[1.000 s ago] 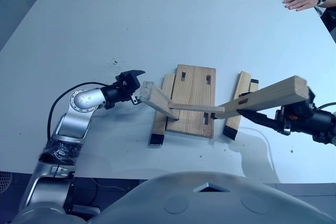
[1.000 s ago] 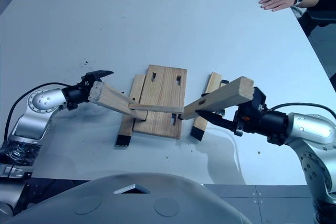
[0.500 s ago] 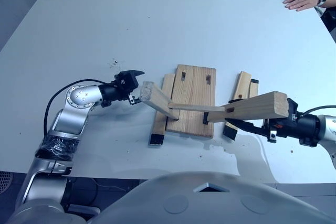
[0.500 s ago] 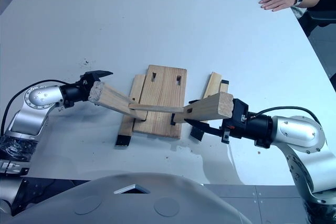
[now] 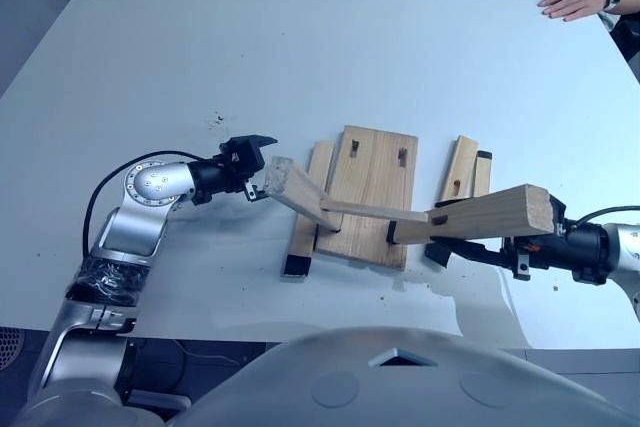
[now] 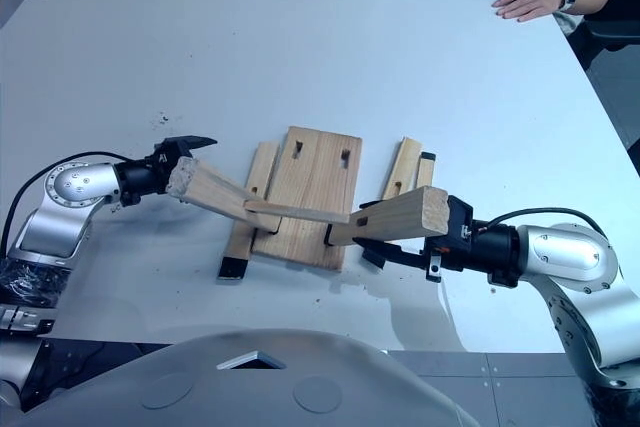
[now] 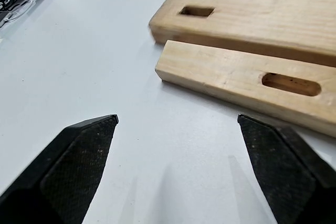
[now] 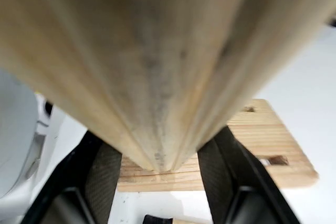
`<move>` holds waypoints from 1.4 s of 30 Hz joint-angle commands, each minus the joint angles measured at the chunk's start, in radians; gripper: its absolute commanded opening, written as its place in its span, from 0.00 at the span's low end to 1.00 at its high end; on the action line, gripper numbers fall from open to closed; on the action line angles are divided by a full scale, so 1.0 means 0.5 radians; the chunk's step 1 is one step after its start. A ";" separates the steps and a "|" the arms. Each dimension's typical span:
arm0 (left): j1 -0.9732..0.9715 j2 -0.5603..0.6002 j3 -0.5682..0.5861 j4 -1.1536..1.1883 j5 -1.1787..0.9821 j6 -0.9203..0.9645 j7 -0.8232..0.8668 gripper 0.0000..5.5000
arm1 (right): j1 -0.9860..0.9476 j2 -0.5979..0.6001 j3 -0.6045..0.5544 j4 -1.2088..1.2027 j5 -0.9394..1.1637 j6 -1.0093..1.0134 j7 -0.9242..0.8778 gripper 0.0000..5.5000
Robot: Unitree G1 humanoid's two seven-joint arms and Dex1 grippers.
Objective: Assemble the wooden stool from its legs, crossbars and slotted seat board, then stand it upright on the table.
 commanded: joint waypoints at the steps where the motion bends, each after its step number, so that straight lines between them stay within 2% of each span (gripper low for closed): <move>1: 0.010 0.021 -0.012 -0.021 0.037 0.015 0.010 0.77 | 0.037 -0.060 0.024 -0.005 -0.039 0.039 0.046 0.37; 6: 0.059 0.063 -0.022 -0.082 0.036 0.000 -0.032 0.77 | 0.030 -0.116 0.072 0.094 -0.157 -0.021 0.098 0.37; 14: 0.342 0.364 -0.049 -0.522 -0.101 -0.006 -0.409 0.77 | -0.084 -0.199 0.191 0.131 -0.175 -0.014 0.137 0.37; 20: 0.347 0.359 -0.019 -0.619 -0.168 0.086 -0.398 0.77 | -0.158 -0.247 0.261 0.165 -0.168 0.010 0.156 0.37; 27: 0.084 0.345 0.100 -0.408 -0.385 0.313 -0.456 0.77 | -0.321 -0.284 0.427 0.275 -0.245 -0.003 0.201 0.37; 30: -0.210 0.301 0.120 -0.131 -0.421 0.397 -0.466 0.77 | -0.328 -0.286 0.437 0.305 -0.244 -0.022 0.201 0.37; 35: -0.855 0.070 0.081 -0.090 -0.932 1.021 -0.668 0.77 | -0.311 -0.281 0.468 0.325 -0.266 -0.055 0.190 0.37; 38: -1.106 -0.024 0.029 -0.173 -1.238 1.370 -0.835 0.69 | -0.357 -0.277 0.517 0.338 -0.272 -0.058 0.189 0.37; 42: -1.260 -0.094 -0.180 -0.278 -1.337 1.552 -1.021 0.59 | -0.417 -0.268 0.580 0.349 -0.288 -0.060 0.186 0.37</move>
